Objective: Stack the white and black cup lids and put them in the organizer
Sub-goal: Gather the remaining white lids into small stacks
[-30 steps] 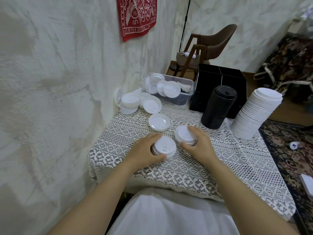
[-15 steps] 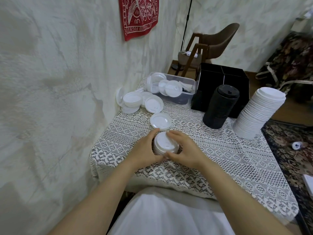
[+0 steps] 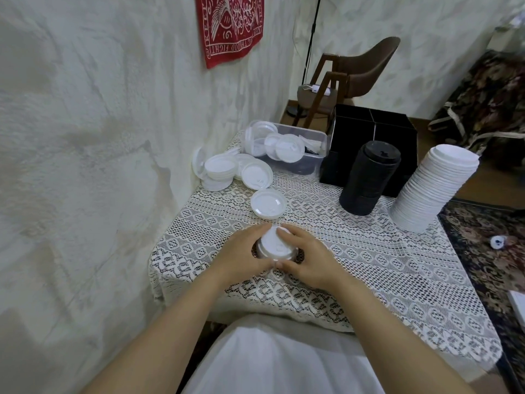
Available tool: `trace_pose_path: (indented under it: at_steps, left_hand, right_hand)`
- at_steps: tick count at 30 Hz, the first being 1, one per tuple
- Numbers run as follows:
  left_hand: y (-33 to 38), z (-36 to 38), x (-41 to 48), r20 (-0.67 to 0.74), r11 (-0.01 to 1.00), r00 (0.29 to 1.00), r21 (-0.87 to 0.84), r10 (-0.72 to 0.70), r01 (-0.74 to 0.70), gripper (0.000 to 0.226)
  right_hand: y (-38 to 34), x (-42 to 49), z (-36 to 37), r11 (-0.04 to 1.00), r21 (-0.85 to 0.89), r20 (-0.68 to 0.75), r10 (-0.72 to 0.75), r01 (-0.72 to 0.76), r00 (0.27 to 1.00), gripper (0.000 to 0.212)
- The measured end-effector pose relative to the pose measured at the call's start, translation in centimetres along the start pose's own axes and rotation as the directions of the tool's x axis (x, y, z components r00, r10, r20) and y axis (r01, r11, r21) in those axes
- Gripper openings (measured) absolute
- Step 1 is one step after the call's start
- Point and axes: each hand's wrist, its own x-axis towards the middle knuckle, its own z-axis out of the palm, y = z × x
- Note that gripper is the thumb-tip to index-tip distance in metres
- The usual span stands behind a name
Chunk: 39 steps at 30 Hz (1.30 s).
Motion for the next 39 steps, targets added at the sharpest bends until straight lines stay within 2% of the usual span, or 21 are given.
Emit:
trace_pose_path:
  at_steps: [3,5,7,9,13,18,20,21,23,25,27,29,31,32,34,36,39]
  left_hand:
    - [0.4,-0.2,0.1,-0.010,0.984,1.000,-0.179,-0.024,0.022,0.056]
    - [0.8,-0.6,0.6,-0.121,0.965,0.990,-0.259,-0.079,0.045,0.042]
    - [0.9,-1.1,1.7,-0.265,0.988,0.962,-0.149,-0.070,0.031,0.036]
    - [0.9,-1.4,2.9,-0.307,0.999,0.952,0.044,0.009,0.005,0.035]
    - [0.7,-1.3,5.3,-0.200,0.947,0.967,0.311,0.155,-0.087,0.034]
    - [0.6,-1.5,6.4,-0.086,0.810,0.962,0.561,0.260,-0.169,0.030]
    - [0.6,-1.6,6.2,-0.077,0.777,0.963,0.609,0.260,-0.161,0.029]
    - [0.6,-1.6,6.1,-0.099,0.793,0.963,0.591,0.251,-0.146,0.029]
    - [0.5,-1.5,5.8,-0.225,0.896,0.954,0.436,0.200,-0.085,0.025]
    - [0.9,-1.7,5.2,-0.378,0.986,0.924,0.165,0.057,0.006,0.021]
    - [1.5,-1.9,4.6,-0.462,0.981,0.875,-0.184,-0.145,0.064,0.018]
    - [2.0,-1.9,3.9,-0.425,0.830,0.830,-0.553,-0.361,0.078,0.017]
    - [2.1,-1.8,3.3,-0.287,0.589,0.814,-0.804,-0.505,0.082,0.022]
    - [1.9,-1.8,3.0,-0.231,0.502,0.808,-0.860,-0.541,0.090,0.027]
    - [1.5,-1.7,2.5,-0.177,0.426,0.787,-0.897,-0.591,0.118,0.041]
    - [1.3,-1.6,2.1,-0.169,0.443,0.773,-0.882,-0.612,0.158,0.053]
    - [1.5,-1.6,1.7,-0.175,0.532,0.767,-0.811,-0.617,0.242,0.065]
  right_hand:
    - [0.1,-0.1,0.2,1.000,-0.019,-0.008,-0.001,0.001,1.000,0.075]
    - [0.3,-0.2,0.4,0.999,-0.038,-0.018,-0.006,0.006,1.000,0.074]
    - [0.4,-0.3,0.5,0.998,-0.057,-0.026,-0.007,0.006,1.000,0.073]
    - [0.5,-0.3,0.5,0.997,-0.074,-0.025,-0.010,0.008,1.000,0.073]
    - [0.6,-0.3,0.6,0.998,-0.068,-0.036,-0.017,0.015,0.999,0.072]
    - [0.9,-0.4,0.7,0.998,-0.059,-0.042,-0.028,0.025,0.999,0.073]
    - [1.0,-0.4,0.7,0.998,-0.066,-0.041,-0.025,0.022,0.999,0.073]
    - [1.0,-0.4,0.7,0.998,-0.068,-0.038,-0.022,0.020,0.999,0.073]
    - [0.9,-0.4,0.7,0.998,-0.068,-0.033,-0.019,0.016,0.999,0.073]
    - [0.9,-0.4,0.7,0.997,-0.071,-0.030,-0.017,0.015,0.999,0.073]
    - [0.9,-0.4,0.6,0.997,-0.075,-0.025,-0.012,0.010,1.000,0.074]
    - [0.9,-0.4,0.6,0.997,-0.078,-0.024,-0.009,0.007,1.000,0.074]
    - [0.9,-0.4,0.6,0.997,-0.082,-0.024,-0.010,0.008,1.000,0.074]
    - [0.9,-0.4,0.6,0.997,-0.083,-0.023,-0.011,0.009,1.000,0.074]
    - [0.8,-0.4,0.6,0.997,-0.083,-0.022,-0.011,0.010,1.000,0.074]
    - [0.8,-0.4,0.6,0.997,-0.081,-0.025,-0.010,0.008,1.000,0.074]
    - [0.8,-0.5,0.6,0.997,-0.075,-0.028,-0.003,0.001,1.000,0.074]
